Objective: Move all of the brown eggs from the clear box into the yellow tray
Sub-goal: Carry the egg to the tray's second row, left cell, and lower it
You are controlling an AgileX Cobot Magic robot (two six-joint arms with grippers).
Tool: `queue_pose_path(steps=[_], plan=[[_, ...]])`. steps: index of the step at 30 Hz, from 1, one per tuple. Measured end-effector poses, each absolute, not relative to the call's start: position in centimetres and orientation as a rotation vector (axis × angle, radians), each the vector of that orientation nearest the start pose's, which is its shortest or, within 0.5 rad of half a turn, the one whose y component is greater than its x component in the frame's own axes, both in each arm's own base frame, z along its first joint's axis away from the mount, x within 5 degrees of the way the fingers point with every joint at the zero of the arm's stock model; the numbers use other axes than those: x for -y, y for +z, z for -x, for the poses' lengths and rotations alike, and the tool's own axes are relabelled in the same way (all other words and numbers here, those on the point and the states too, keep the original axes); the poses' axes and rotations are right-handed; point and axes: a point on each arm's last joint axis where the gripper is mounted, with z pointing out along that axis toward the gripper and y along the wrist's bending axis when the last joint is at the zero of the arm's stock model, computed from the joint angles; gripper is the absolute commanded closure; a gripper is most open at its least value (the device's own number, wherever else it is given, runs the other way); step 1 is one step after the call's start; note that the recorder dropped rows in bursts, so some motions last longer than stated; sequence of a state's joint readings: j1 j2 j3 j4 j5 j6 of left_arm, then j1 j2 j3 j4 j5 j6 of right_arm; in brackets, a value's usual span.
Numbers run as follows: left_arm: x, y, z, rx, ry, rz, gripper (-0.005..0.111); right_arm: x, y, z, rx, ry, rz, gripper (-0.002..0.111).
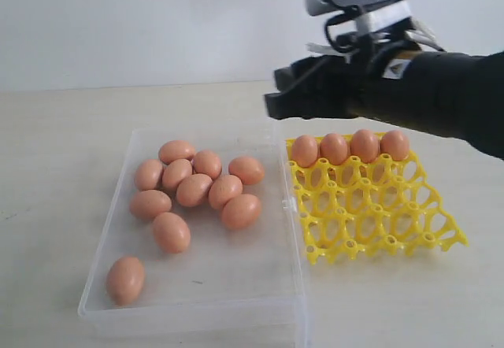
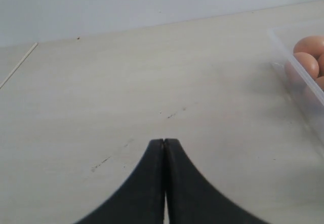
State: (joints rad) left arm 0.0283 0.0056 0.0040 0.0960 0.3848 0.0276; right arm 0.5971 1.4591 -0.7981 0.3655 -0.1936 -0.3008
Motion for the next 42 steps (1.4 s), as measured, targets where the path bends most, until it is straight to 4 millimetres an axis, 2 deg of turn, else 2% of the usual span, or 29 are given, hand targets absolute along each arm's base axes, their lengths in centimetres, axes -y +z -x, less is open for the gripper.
queue_pose_path(steps=[2, 10, 18, 30, 42], plan=[[-0.5, 17.7, -5.3, -1.877, 0.133, -0.058, 0.107, -14.7, 24.2, -27.3, -2.003, 0.317, 0.388, 0.108], [-0.5, 17.7, -5.3, -1.877, 0.133, -0.058, 0.107, -12.9, 21.0, -28.9, -2.149, 0.265, 0.320, 0.108], [-0.5, 17.7, -5.3, -1.877, 0.133, -0.058, 0.107, -13.0, 18.0, -29.7, -2.230, 0.259, 0.275, 0.108], [-0.5, 17.7, -5.3, -1.877, 0.133, -0.058, 0.107, -13.9, 18.4, -30.3, -2.134, 0.379, 0.131, 0.108], [-0.5, 17.7, -5.3, -1.877, 0.133, -0.058, 0.107, -15.3, 14.8, -31.7, -2.174, 0.354, 0.247, 0.108]])
